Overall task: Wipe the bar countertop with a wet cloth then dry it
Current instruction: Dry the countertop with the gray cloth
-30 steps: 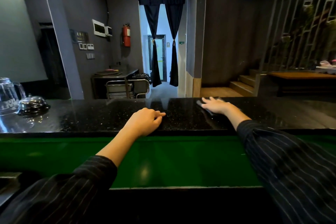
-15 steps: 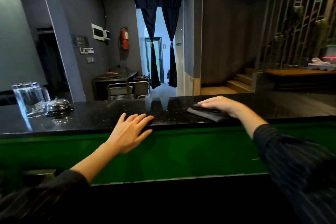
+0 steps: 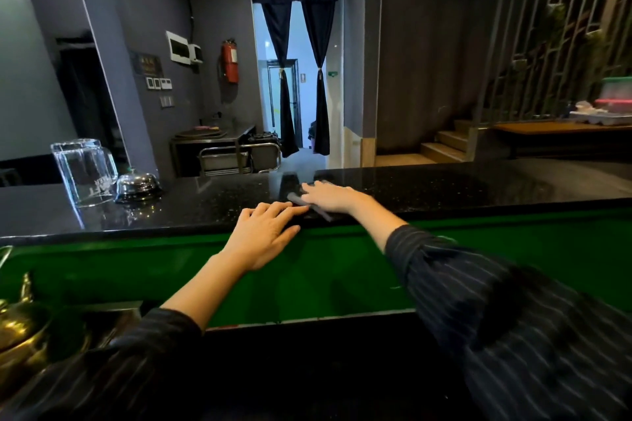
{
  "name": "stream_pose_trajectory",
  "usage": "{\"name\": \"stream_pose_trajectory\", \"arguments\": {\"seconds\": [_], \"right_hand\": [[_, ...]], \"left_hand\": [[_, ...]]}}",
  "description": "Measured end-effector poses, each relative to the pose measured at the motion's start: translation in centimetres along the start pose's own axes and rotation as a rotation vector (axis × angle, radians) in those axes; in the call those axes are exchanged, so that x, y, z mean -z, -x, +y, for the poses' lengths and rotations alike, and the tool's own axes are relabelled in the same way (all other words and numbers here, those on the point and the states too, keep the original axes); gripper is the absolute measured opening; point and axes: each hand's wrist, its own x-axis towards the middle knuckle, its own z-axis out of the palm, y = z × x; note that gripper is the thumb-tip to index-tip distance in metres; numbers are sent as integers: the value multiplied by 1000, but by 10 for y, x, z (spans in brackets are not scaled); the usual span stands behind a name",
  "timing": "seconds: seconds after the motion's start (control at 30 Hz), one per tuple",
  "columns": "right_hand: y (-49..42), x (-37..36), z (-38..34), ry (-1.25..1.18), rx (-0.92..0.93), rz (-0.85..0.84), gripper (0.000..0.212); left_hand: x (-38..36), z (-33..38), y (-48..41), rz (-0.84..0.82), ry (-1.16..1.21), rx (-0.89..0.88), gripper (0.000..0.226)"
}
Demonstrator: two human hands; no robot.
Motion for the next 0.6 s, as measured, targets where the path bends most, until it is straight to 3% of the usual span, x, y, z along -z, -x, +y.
{"name": "stream_pose_trajectory", "arguments": {"seconds": [0.1, 0.2, 0.27, 0.37, 0.4, 0.47, 0.6], "right_hand": [[15, 18, 60, -85, -136, 10, 62], [20, 22, 117, -31, -555, 169, 73], [10, 21, 120, 16, -799, 266, 71], [-10, 20, 75, -9, -1019, 267, 74], [-22, 18, 57, -4, -1015, 246, 80], [-44, 5, 12, 56, -836, 187, 80], [-58, -13, -53, 100, -146, 100, 70]], "left_hand": [[11, -41, 10, -48, 89, 7, 72], [16, -73, 19, -150, -40, 64, 69], [15, -73, 22, -177, -67, 71, 64], [13, -65, 23, -125, -62, 78, 73], [13, -66, 23, -112, -51, 81, 72], [14, -69, 24, -111, -34, 81, 72], [18, -78, 23, -130, 6, 24, 96]]}}
